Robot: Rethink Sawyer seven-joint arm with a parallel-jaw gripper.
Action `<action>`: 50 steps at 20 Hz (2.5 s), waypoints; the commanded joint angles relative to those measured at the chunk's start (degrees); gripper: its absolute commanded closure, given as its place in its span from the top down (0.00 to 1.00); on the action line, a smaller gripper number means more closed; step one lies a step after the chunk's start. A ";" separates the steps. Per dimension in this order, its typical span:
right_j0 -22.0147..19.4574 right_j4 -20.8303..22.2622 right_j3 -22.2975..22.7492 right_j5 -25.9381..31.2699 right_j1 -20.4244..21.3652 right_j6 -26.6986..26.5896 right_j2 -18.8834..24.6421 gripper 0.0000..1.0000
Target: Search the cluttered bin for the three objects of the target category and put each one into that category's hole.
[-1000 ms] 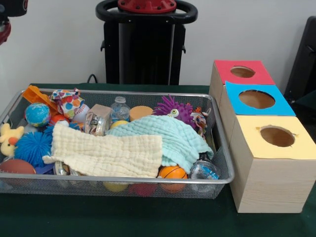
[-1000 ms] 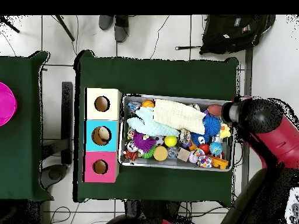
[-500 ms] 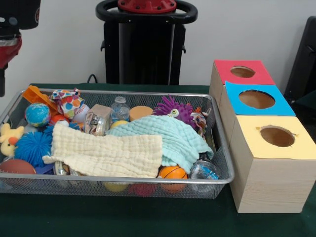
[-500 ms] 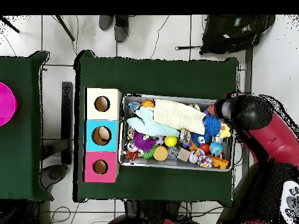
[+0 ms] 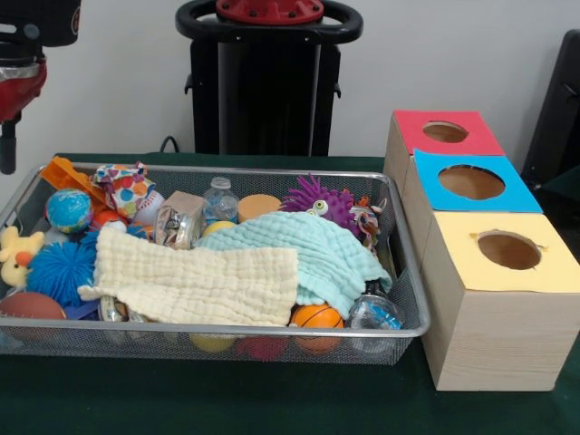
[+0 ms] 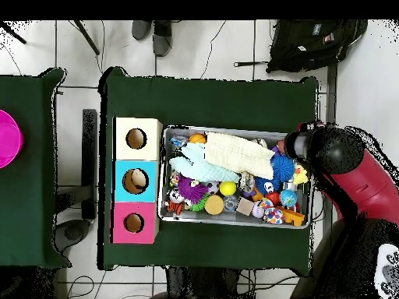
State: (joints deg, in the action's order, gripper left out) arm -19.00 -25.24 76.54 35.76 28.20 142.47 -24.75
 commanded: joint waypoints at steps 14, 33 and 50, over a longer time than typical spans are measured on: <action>-2.63 -0.44 7.25 -5.18 -0.26 3.60 12.94 1.00; -3.99 0.51 8.21 -9.48 -1.66 4.00 15.57 1.00; -5.38 0.56 9.58 -10.22 -1.20 3.77 17.49 1.00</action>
State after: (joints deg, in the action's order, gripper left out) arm -23.32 -25.24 77.31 27.57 28.80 142.47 -14.17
